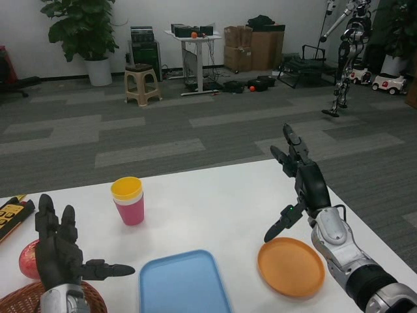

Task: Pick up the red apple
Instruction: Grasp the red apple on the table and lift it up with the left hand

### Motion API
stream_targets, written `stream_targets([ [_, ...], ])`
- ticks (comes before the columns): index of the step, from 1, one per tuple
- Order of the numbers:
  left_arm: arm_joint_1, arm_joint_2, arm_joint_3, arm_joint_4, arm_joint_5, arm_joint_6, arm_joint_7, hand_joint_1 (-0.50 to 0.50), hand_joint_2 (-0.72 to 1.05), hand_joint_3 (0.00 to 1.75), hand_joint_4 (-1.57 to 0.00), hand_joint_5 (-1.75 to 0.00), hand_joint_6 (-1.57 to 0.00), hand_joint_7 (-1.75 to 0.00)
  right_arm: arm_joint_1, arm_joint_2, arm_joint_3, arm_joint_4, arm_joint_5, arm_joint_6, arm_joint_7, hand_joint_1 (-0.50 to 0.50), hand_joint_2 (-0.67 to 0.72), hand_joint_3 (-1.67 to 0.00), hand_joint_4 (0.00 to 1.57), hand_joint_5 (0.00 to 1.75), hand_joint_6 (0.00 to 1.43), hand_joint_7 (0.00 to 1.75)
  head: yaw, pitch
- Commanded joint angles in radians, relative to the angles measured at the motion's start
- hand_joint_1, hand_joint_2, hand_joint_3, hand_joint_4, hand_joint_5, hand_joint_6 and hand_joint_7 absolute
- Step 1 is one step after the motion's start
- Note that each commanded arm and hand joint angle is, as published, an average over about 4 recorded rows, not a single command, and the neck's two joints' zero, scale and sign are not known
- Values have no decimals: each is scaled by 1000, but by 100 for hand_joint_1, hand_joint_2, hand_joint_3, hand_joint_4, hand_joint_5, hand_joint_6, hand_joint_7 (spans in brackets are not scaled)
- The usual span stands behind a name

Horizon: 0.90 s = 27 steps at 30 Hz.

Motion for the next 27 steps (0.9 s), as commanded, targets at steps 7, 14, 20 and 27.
stream_targets([
  [7,-17,5,1,12,-3,-12,4,-50,-37,0,0,-31,0,0,0,-3,-3,1,1,-6,0,-46,47,0,42,0,0,0,60,-76],
  [14,-24,5,0,23,-2,-12,4,-50,-37,0,0,-31,0,0,0,-5,-3,7,1,-6,-3,-46,47,0,43,0,0,0,235,-191],
  [20,-25,6,0,25,0,-11,2,-50,-35,0,0,-31,0,0,1,-7,-3,10,1,-4,-5,-46,47,0,41,0,0,0,380,-272],
  [27,-34,12,3,25,2,-8,-12,-50,-24,0,0,-31,0,0,0,-8,-2,16,1,-6,-6,-46,47,0,40,0,0,0,502,-326],
])
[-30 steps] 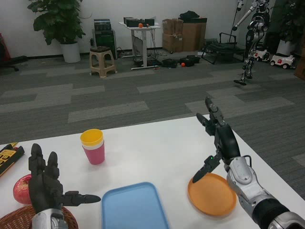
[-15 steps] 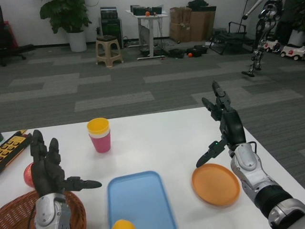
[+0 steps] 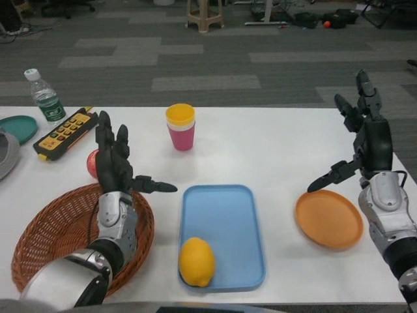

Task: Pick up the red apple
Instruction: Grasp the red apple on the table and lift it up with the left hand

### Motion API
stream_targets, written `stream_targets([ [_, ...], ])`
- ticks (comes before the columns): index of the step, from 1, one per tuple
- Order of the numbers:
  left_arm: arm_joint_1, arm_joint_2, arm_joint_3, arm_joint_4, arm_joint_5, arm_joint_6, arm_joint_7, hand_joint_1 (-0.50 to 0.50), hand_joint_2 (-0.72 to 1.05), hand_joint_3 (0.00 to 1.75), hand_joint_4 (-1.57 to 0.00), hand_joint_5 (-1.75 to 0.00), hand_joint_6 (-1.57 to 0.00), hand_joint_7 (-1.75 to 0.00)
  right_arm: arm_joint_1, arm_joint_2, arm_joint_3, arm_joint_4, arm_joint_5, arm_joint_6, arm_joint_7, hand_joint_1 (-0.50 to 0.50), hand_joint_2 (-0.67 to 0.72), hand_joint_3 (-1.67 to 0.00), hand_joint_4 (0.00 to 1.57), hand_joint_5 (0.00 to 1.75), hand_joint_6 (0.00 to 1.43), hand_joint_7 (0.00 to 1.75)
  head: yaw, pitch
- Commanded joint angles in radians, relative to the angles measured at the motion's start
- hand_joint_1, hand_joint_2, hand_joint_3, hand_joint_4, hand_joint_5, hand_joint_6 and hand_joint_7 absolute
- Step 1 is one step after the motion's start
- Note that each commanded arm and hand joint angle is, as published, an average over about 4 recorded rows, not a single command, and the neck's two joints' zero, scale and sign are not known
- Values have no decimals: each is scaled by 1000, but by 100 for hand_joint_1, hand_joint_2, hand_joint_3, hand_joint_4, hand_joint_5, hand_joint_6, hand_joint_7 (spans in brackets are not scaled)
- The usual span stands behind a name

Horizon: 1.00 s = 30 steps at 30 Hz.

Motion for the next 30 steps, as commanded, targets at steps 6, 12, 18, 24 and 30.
stream_targets([
  [6,-29,19,5,-1,2,-6,-34,-50,-17,0,0,-31,0,0,1,-10,-1,15,2,-5,-18,-46,47,0,40,0,0,0,11,-4],
  [12,-27,42,7,-35,0,0,-75,-50,-4,0,0,-41,0,0,1,-10,-1,22,2,-5,-24,-46,41,0,40,0,0,0,32,19],
  [18,30,84,23,-218,1,133,-133,-50,25,0,0,-49,0,-7,1,-10,-8,28,2,-5,-24,-46,41,0,40,0,0,0,48,35],
  [24,119,153,73,-470,17,392,-185,-50,34,0,0,-67,0,-12,0,-11,-8,41,2,-4,-25,-46,41,0,40,0,0,0,81,53],
  [30,168,196,181,-664,31,659,-268,-50,56,0,0,-82,0,-23,-3,-21,-1,56,2,-3,-27,-46,41,0,40,0,0,0,120,70],
])
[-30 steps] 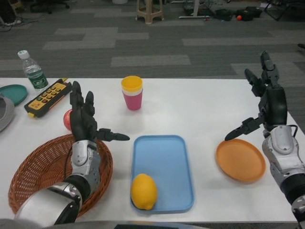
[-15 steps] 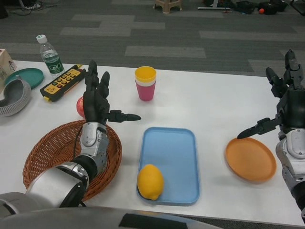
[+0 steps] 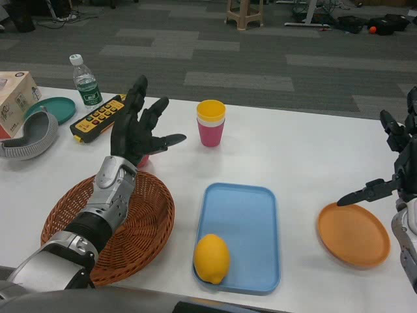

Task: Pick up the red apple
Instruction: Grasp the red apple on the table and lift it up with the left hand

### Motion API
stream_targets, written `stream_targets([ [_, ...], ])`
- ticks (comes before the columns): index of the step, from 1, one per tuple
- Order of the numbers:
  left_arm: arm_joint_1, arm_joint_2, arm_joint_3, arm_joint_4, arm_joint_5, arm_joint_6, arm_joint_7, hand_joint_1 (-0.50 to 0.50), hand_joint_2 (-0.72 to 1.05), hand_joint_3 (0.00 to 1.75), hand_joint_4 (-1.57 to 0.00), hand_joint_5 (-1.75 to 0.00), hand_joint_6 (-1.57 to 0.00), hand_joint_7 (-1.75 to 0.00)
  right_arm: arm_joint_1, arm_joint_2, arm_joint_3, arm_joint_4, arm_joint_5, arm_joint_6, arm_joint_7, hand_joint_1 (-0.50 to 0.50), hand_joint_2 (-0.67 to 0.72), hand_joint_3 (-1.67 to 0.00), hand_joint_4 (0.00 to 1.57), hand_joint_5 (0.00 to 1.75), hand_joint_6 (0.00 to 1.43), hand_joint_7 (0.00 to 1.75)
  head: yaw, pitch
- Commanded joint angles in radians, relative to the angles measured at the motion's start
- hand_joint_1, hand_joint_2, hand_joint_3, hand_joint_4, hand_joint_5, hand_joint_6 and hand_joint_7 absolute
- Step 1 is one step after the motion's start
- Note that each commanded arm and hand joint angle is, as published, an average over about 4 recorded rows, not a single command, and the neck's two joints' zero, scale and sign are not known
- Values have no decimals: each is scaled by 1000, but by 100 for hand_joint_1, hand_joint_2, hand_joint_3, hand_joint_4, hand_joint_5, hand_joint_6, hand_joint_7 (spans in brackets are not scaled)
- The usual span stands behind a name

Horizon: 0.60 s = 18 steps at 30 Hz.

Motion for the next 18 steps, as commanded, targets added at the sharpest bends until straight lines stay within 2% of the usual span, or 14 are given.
stream_targets([
  [1,37,24,106,-151,28,238,-82,-50,58,0,0,-82,0,-24,-6,-19,2,18,2,0,-8,-46,41,0,40,0,0,0,14,9],
  [4,54,24,196,-270,73,448,-146,-50,60,0,0,-90,0,-28,-10,-24,8,25,2,0,-9,-46,42,0,42,0,0,0,20,19],
  [5,56,22,212,-289,85,483,-157,-50,60,0,0,-92,0,-28,-10,-25,9,26,2,0,-9,-46,44,0,43,0,0,0,24,28],
  [7,65,18,282,-371,131,632,-199,-50,60,0,0,-92,0,-31,-11,-27,12,32,2,0,-10,-46,47,0,43,0,0,0,29,40],
  [9,73,14,345,-435,165,740,-228,-50,60,0,0,-92,0,-35,-11,-30,17,38,3,1,-11,-46,47,0,43,0,0,0,36,55],
  [14,110,11,468,-548,249,881,-256,-50,67,0,0,-92,0,-42,-11,-35,28,49,4,1,-16,-46,47,0,46,0,0,0,45,81],
  [18,136,12,524,-608,326,926,-259,-49,69,0,0,-92,0,-42,-11,-39,36,57,4,1,-19,-46,47,0,49,0,0,0,50,91],
])
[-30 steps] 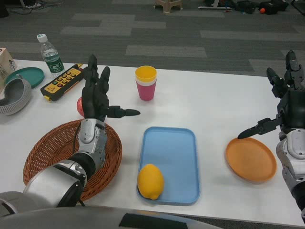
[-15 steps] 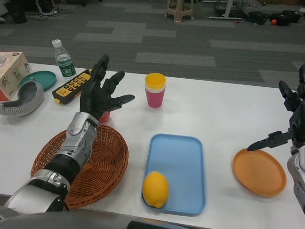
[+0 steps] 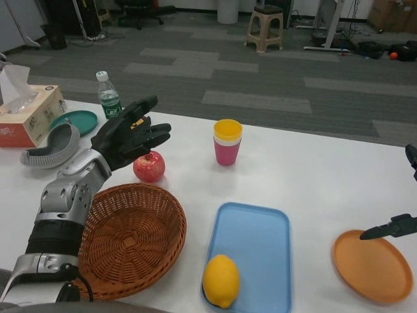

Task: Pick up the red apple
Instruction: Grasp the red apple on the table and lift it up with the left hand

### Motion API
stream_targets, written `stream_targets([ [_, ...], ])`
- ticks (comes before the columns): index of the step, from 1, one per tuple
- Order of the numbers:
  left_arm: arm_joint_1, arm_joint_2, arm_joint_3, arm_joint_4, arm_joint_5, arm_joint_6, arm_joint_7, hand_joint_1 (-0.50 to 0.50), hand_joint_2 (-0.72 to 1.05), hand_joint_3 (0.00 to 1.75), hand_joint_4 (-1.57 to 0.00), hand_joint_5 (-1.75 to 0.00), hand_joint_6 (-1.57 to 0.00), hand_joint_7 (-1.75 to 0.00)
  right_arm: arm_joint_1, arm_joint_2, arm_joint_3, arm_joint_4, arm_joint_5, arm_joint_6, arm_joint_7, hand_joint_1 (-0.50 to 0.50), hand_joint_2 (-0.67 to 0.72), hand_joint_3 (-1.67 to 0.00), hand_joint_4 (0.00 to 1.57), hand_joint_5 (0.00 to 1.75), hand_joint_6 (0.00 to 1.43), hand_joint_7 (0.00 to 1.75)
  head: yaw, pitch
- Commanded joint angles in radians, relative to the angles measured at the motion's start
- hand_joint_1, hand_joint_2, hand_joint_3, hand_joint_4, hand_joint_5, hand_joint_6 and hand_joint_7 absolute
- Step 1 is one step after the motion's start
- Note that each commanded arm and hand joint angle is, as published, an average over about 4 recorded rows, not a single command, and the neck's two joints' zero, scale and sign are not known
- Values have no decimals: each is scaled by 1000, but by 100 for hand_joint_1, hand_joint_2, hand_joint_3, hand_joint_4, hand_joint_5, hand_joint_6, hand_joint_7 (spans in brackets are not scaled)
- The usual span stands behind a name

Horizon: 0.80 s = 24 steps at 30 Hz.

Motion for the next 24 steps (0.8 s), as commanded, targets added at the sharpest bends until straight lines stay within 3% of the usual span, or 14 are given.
stream_targets([
  [1,26,0,56,-57,73,36,-3,-49,69,0,0,-92,0,-42,-8,-18,9,12,3,1,-7,-46,47,0,49,0,0,0,3,7],
  [9,35,5,111,-142,295,98,-5,-50,69,7,0,-92,0,-42,-10,-20,25,30,4,1,-13,-46,47,0,54,0,0,0,-1,36],
  [12,25,9,109,-146,397,98,-6,-50,78,2,0,-92,0,-42,-9,-20,26,30,4,1,-14,-46,47,0,54,0,0,0,-7,45],
  [17,-39,8,70,-132,624,94,-17,-50,105,7,0,-92,0,-42,-8,-23,33,29,4,1,-16,-46,47,0,54,0,0,0,-15,66],
  [24,-153,12,-21,-5,768,51,-21,-50,105,0,0,-92,0,-42,-8,-31,58,34,5,1,-26,-46,50,0,60,0,0,0,-23,90],
])
